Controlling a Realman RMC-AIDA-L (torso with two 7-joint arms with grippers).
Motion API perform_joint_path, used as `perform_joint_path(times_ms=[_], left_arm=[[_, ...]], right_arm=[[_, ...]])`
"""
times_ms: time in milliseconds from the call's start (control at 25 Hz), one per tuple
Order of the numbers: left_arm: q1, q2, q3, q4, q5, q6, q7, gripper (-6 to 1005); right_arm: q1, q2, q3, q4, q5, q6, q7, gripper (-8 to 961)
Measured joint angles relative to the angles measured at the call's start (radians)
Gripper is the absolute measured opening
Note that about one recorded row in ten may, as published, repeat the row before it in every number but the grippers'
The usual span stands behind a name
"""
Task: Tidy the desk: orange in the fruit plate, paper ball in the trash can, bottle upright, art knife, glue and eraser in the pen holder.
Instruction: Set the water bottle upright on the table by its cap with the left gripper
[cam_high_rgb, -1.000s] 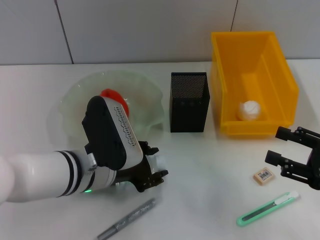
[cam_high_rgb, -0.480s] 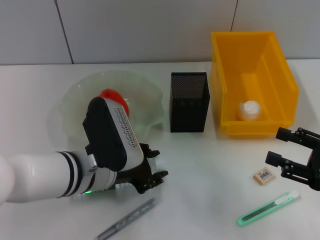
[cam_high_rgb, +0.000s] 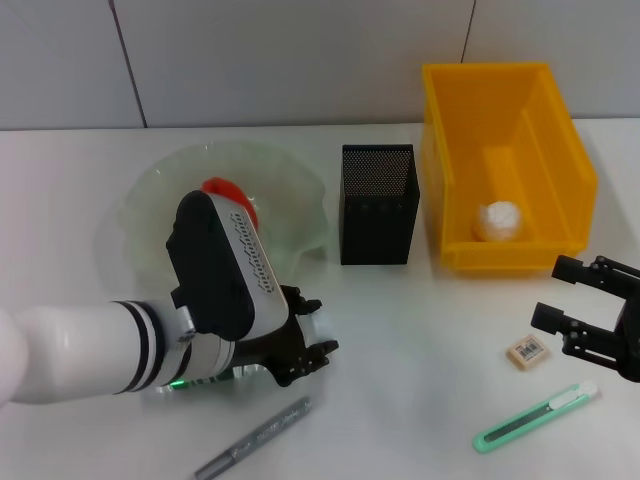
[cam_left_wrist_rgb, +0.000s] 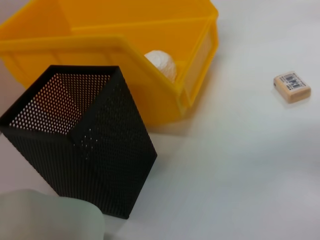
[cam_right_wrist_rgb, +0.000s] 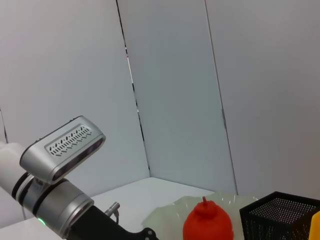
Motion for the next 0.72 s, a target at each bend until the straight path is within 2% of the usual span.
perform_joint_path(times_ms=[360, 720], left_arm=[[0.003, 0.001, -0.002, 0.02, 0.0, 0.026, 0.001, 465], [0.062, 0.001, -0.014, 0.126, -0.003, 0.037, -0.002, 459]], right_arm=[[-0.001, 0.001, 0.001, 0.0, 0.0, -0.002, -0.001, 706], [-0.002, 0.001, 0.002, 0.0, 0.0, -0.009, -0.002, 705]])
